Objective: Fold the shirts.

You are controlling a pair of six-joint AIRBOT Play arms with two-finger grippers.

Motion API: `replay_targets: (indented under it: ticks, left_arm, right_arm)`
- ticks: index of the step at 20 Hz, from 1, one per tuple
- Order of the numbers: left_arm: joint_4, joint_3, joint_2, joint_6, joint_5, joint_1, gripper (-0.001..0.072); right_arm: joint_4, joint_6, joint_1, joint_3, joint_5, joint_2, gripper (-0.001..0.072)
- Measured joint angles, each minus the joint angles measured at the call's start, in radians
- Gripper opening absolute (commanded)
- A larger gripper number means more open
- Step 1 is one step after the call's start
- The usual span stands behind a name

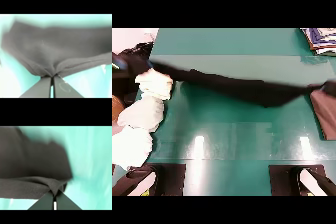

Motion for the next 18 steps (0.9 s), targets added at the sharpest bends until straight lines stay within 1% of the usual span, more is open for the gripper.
replay_targets:
  ticks: [3, 5, 7, 9, 12, 14, 16, 18]
  left_arm:
    - [0.018, 0.333, 0.012, -0.016, -0.011, 0.000, 0.0024]
    - [0.023, 0.517, 0.019, -0.034, -0.012, 0.000, 0.0024]
    - [0.019, 0.647, 0.034, -0.055, 0.001, 0.000, 0.0023]
    - [-0.022, 0.734, 0.054, -0.066, 0.024, 0.000, 0.0024]
    - [-0.122, 0.809, 0.077, -0.071, 0.053, 0.000, 0.0023]
    - [-0.156, 0.816, 0.082, -0.072, 0.050, 0.000, 0.0023]
    - [-0.151, 0.750, 0.083, -0.077, 0.032, 0.000, 0.0023]
    - [-0.146, 0.617, 0.073, -0.080, 0.016, 0.000, 0.0024]
  right_arm:
    - [0.002, 0.007, 0.008, 0.298, 0.004, 0.048, 0.0017]
    - [0.002, 0.009, -0.010, 0.475, 0.012, 0.074, 0.0017]
    - [0.000, 0.010, -0.045, 0.624, 0.029, 0.097, 0.0017]
    - [-0.004, 0.011, -0.089, 0.737, 0.042, 0.117, 0.0016]
    - [-0.004, 0.018, -0.152, 0.859, 0.071, 0.126, 0.0016]
    - [0.000, 0.027, -0.174, 0.898, 0.112, 0.105, 0.0016]
    - [0.000, 0.037, -0.186, 0.890, 0.167, 0.067, 0.0016]
    - [0.018, 0.044, -0.190, 0.838, 0.219, 0.014, 0.0016]
